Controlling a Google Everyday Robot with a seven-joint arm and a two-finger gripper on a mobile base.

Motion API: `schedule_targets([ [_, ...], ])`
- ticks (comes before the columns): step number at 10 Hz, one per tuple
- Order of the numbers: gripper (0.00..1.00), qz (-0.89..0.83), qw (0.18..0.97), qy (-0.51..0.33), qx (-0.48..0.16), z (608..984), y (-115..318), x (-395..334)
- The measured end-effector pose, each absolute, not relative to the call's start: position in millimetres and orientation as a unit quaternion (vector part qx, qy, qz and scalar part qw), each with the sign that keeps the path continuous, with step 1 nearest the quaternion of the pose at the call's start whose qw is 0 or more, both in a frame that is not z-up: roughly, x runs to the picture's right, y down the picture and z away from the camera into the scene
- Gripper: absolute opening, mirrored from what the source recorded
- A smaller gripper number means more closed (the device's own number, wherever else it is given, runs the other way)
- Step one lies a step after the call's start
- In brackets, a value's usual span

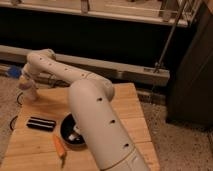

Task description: Place the white sponge in the ceramic cup

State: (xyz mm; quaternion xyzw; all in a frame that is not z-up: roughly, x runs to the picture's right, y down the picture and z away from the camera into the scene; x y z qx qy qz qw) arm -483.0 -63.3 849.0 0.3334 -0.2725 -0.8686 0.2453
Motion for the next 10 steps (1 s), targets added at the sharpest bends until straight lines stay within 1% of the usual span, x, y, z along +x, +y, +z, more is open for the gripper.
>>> schedule_targets([
  [2,0.0,-0.868,0.246,-0.27,0.337,858.4,-51.5,-483.2],
  [4,0.0,-0.861,0.253,-0.276,0.344,860.1,-42.9,-486.5],
  [10,0.0,-0.849,0.266,-0.28,0.36,860.4,-44.1,-490.4],
])
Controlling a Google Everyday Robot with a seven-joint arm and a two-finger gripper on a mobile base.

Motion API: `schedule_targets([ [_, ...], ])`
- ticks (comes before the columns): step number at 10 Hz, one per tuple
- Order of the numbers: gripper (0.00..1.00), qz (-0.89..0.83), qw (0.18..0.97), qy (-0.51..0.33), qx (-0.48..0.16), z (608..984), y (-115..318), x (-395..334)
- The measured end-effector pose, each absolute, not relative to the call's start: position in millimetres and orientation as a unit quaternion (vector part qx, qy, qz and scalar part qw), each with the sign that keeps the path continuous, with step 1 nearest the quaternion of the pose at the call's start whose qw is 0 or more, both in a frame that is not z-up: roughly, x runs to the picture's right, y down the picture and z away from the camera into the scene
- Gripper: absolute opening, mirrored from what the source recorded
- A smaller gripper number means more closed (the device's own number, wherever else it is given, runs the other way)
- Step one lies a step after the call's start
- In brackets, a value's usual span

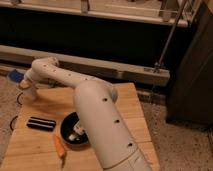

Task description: Place the white sponge in the ceramic cup

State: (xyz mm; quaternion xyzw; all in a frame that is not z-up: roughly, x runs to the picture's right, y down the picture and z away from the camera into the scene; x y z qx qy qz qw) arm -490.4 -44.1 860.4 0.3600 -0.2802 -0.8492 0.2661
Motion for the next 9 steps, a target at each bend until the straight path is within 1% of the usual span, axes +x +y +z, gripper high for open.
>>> schedule_targets([
  [3,0.0,-0.851,0.261,-0.279,0.361,861.7,-42.7,-497.8],
  [4,0.05,-0.852,0.257,-0.282,0.359,862.1,-40.5,-501.3],
  [6,0.22,-0.856,0.247,-0.287,0.353,861.9,-36.2,-506.5],
  [9,0.52,-0.863,0.249,-0.273,0.344,870.4,-47.8,-502.2],
])
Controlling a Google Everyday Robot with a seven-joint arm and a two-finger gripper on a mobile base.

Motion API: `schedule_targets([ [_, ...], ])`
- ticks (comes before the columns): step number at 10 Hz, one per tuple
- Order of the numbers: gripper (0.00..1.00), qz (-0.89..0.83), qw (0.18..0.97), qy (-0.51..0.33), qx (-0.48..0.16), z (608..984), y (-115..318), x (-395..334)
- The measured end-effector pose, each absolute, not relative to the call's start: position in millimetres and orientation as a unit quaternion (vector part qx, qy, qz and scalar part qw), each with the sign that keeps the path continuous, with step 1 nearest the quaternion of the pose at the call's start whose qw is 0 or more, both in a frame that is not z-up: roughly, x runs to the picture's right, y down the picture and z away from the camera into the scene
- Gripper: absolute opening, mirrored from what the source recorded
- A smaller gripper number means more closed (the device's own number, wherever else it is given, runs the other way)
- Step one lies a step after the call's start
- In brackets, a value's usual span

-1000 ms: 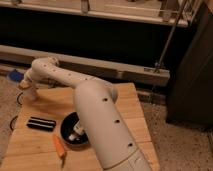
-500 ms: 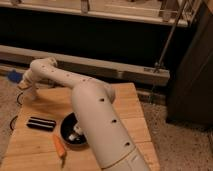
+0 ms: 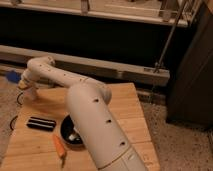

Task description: Place the white sponge in the ceramic cup

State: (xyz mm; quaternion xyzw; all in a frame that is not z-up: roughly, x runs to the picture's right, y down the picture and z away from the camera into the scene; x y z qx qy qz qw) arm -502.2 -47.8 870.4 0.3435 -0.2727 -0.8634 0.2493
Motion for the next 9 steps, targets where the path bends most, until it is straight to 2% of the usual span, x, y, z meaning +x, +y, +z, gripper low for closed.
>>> schedule_targets([
  [2,0.73,-0.87,0.26,-0.258,0.329,882.5,-59.3,-485.8],
  [3,0.79,-0.871,0.268,-0.258,0.321,888.0,-61.6,-475.2],
  [9,0.8,-0.862,0.284,-0.282,0.312,880.5,-61.7,-453.0],
])
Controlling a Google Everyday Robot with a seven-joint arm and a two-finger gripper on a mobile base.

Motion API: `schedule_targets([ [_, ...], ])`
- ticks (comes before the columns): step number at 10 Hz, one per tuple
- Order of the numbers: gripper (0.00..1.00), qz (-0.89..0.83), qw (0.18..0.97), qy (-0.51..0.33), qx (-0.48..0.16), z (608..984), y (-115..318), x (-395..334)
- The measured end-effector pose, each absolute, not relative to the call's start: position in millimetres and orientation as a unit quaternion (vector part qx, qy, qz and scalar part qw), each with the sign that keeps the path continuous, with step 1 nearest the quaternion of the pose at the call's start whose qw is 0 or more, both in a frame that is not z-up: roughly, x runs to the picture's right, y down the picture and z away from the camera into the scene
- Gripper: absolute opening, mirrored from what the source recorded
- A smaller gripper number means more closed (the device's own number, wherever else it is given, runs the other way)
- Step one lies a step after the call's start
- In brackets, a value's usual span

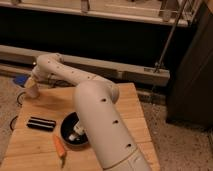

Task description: Place the white sponge in the ceramic cup

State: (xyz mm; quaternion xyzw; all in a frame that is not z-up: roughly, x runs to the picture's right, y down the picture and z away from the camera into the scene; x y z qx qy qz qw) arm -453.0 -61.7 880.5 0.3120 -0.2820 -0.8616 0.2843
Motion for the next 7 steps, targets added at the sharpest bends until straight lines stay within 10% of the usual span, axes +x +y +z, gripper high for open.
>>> schedule_targets([
  [7,0.8,-0.868,0.291,-0.279,0.29,879.1,-75.0,-424.7],
])
